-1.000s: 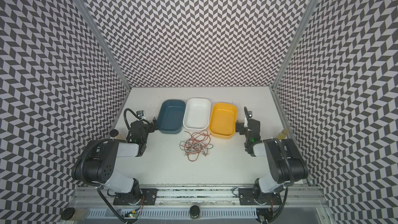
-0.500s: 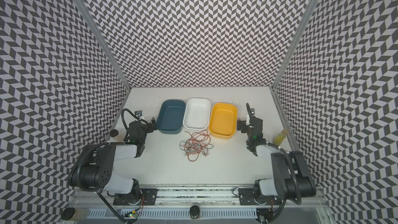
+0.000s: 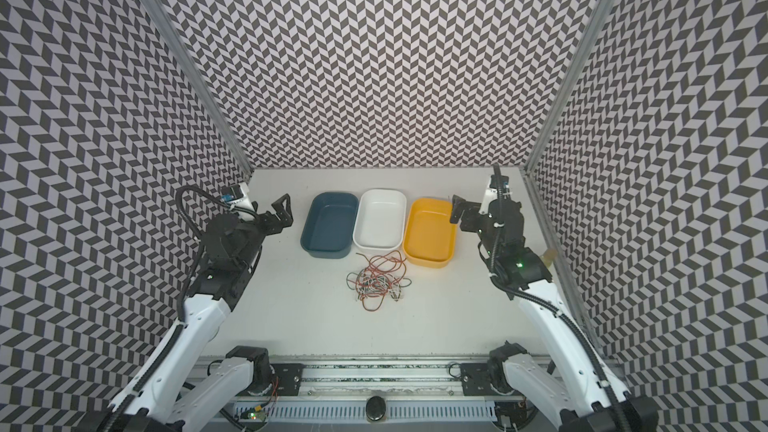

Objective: Untangle the cables
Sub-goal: 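Move both grippers down over the tangled wire bundle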

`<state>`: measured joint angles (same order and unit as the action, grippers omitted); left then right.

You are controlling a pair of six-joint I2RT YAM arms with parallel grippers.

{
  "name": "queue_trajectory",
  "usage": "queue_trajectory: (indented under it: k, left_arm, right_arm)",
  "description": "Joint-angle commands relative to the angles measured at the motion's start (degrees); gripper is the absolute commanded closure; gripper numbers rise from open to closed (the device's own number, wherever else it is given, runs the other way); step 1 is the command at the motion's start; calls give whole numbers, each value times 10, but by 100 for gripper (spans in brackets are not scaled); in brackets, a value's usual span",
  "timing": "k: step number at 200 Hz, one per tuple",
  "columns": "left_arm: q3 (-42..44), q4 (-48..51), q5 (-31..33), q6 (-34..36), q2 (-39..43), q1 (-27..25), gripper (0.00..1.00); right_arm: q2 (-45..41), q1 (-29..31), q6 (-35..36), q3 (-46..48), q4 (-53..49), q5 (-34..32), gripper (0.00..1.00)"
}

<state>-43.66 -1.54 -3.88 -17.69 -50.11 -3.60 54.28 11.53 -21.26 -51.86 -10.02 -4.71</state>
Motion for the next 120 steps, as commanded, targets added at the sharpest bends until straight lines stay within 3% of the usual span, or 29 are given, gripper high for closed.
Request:
queue_trajectory:
  k: [1, 10, 24, 53, 88, 120]
  left_arm:
    - [-1, 156, -52, -118, 28, -1, 0]
    - [18, 142, -63, -139, 51, -2, 0]
    - [28, 150, -89, -168, 73, -1, 0]
    - [24, 210, -166, -180, 85, -6, 0]
    - [40, 320, -137, -206, 102, -54, 0]
    - [78, 356, -55, -260, 119, -166, 3]
  right_arm:
    - [-16, -4, -74, 8, -69, 121, 0]
    - [-21, -1, -79, 16, -64, 162, 0]
    - [-14, 31, -67, -1, -108, 175, 0]
    - [24, 155, -20, -51, -240, 92, 8]
    - [48, 275, -34, -23, -241, 80, 24]
    - [108, 389, -20, -33, -225, 39, 32]
